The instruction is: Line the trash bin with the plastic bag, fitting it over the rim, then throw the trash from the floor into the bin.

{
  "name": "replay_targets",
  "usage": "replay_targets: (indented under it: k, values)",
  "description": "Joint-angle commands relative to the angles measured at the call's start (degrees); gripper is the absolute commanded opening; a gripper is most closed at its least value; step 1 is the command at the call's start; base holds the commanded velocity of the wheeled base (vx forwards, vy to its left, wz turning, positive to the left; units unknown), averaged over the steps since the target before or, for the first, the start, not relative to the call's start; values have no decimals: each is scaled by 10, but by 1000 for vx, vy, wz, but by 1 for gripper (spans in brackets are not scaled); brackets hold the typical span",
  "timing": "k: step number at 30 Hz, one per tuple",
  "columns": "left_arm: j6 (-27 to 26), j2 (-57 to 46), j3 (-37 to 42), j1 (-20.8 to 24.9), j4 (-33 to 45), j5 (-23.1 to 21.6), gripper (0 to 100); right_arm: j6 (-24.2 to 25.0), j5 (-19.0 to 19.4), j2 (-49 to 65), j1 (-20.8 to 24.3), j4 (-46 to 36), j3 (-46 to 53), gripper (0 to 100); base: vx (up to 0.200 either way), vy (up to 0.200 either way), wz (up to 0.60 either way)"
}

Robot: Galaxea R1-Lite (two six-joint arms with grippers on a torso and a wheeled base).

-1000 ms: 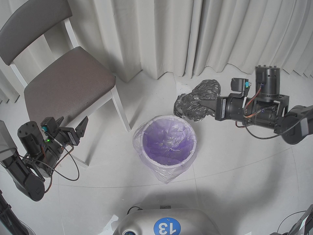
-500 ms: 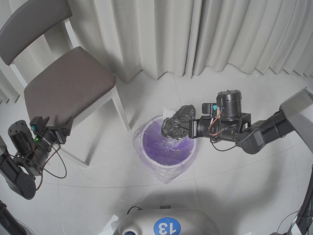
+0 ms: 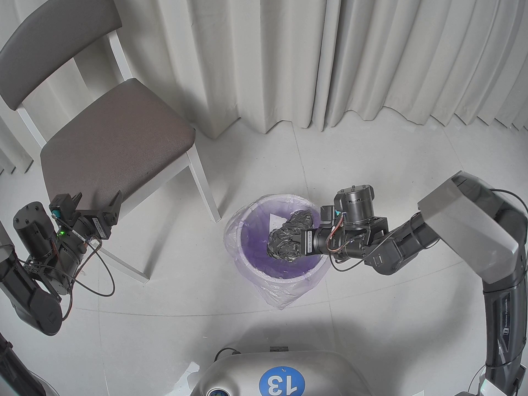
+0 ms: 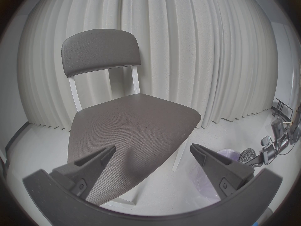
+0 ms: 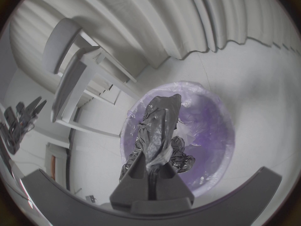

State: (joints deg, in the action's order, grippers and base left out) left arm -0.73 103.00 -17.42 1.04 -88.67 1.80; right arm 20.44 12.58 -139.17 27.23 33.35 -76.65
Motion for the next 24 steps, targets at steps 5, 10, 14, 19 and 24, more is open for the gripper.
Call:
replay_targets:
  k: [5,10,14,19,24]
  values:
    - [0,2,26,-1,-13,0,100,37,-15,-102,4,-15,-79,0,0,0,0]
    - [0,1,31,0,-13,0,100,39,-49,-135,4,-36,-120,0,0,0,0]
    - [0,-3,34,-1,-13,0,100,49,-61,-152,4,-46,-139,0,0,0,0]
    - [0,-13,40,-5,-13,0,100,54,-61,-152,5,-52,-140,0,0,0,0]
    - [-1,-27,41,1,-13,0,100,53,-62,-124,4,-51,-122,0,0,0,0]
